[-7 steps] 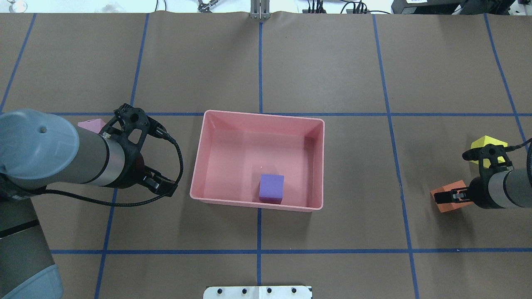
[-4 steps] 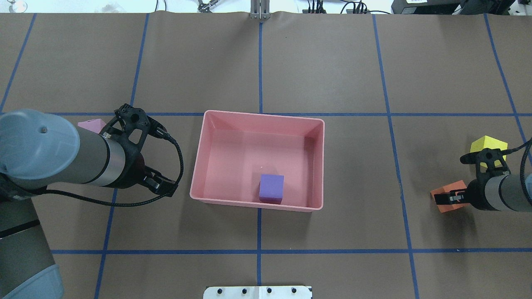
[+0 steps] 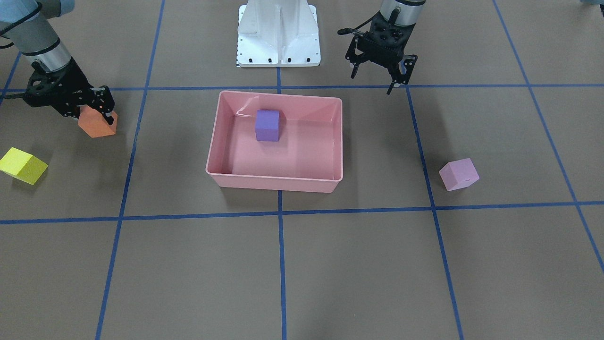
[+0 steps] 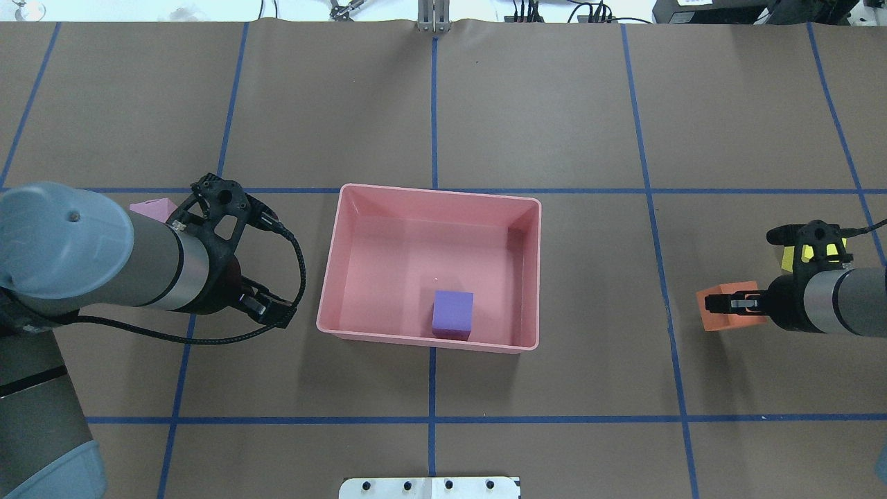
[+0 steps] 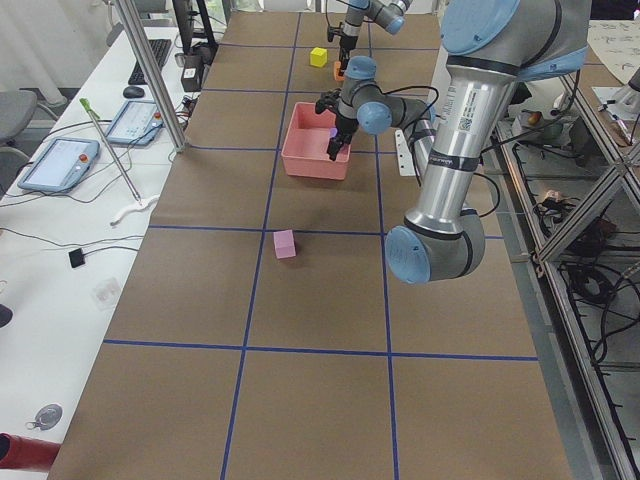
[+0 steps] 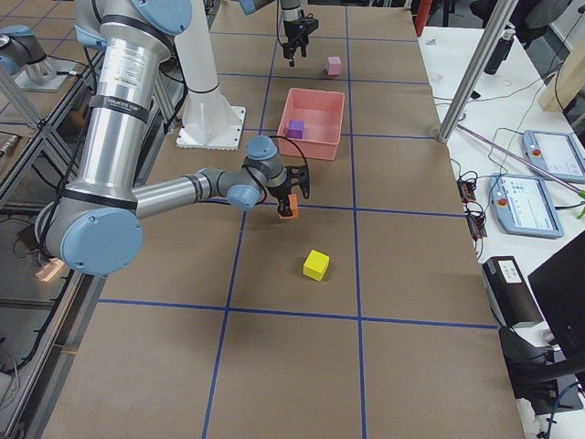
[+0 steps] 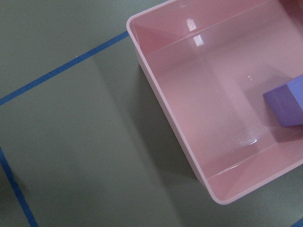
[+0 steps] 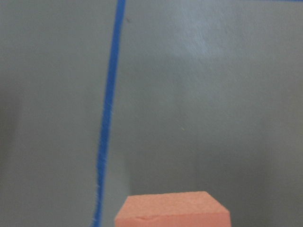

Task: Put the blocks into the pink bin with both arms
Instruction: 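Withdraw the left gripper from the bin while the right gripper grasps the orange cube, then carry the orange cube with the right gripper into the bin and release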

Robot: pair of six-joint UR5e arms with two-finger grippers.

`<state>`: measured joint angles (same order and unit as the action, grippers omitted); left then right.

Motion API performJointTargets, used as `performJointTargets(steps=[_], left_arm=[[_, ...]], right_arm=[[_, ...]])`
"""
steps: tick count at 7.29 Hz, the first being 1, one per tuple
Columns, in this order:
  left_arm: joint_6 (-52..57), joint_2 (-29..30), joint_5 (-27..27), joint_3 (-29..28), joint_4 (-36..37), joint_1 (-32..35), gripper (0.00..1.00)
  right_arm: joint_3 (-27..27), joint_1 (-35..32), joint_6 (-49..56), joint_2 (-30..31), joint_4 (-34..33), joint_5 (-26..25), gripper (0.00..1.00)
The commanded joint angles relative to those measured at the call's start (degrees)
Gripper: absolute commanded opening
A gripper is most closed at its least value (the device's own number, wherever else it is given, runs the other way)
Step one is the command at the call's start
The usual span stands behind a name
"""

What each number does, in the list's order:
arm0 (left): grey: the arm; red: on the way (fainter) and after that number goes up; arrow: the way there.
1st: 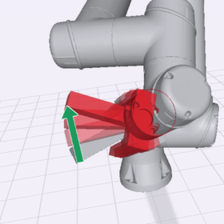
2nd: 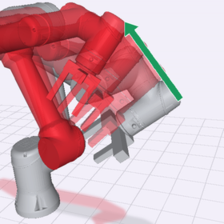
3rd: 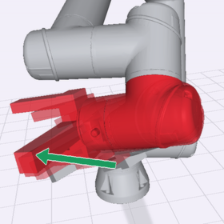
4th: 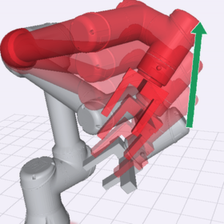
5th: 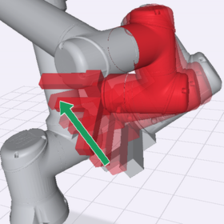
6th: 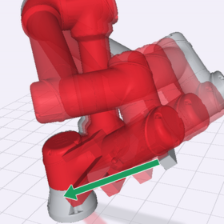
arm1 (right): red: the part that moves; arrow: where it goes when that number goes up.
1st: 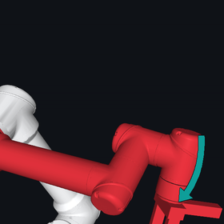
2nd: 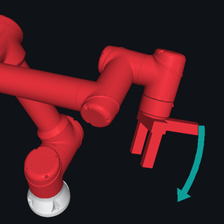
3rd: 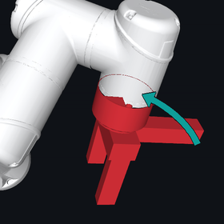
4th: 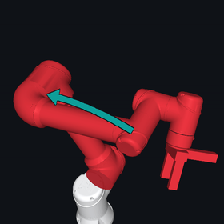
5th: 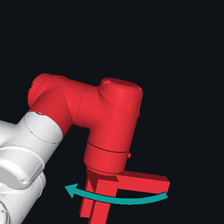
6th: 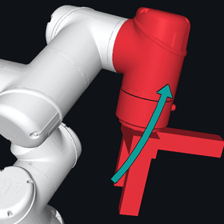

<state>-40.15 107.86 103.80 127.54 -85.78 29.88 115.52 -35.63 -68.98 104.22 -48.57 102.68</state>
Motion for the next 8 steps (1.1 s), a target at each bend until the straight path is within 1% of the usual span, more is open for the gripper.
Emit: performJointTargets(steps=[1,2,3,4,5,6,7,8], left_arm=[[0.2,-0.1,0.0,-0.3,0.0,0.0,1.0],[0.9,-0.8,0.0,-0.3,0.0,0.2,1.0],[0.9,-1.6,0.1,-0.1,0.0,0.9,1.0],[1.0,-1.9,0.1,-0.2,0.0,1.3,1.0],[1.2,-1.9,0.2,-0.4,0.0,1.6,1.0],[1.2,-1.9,0.8,-0.4,0.0,1.9,1.0],[1.2,-2.0,1.7,-0.4,0.0,2.5,1.0],[1.2,-2.5,1.7,-0.3,0.0,2.7,1.0]], right_arm=[[5.0,-0.8,-11.0,-5.7,-6.0,0.1,0.0],[9.3,-0.8,-13.5,-14.0,-22.5,0.1,0.0],[10.2,-0.1,-17.7,-28.3,-44.3,0.7,0.0],[7.3,2.3,-22.6,-42.6,-61.7,0.9,0.0],[3.7,3.8,-27.3,-48.9,-64.8,0.5,0.0],[2.8,6.4,-28.8,-50.1,-64.7,-0.8,0.0],[-0.9,8.6,-28.9,-52.8,-64.7,-2.5,0.0],[-6.5,8.8,-29.5,-57.4,-64.7,-2.7,0.33]])
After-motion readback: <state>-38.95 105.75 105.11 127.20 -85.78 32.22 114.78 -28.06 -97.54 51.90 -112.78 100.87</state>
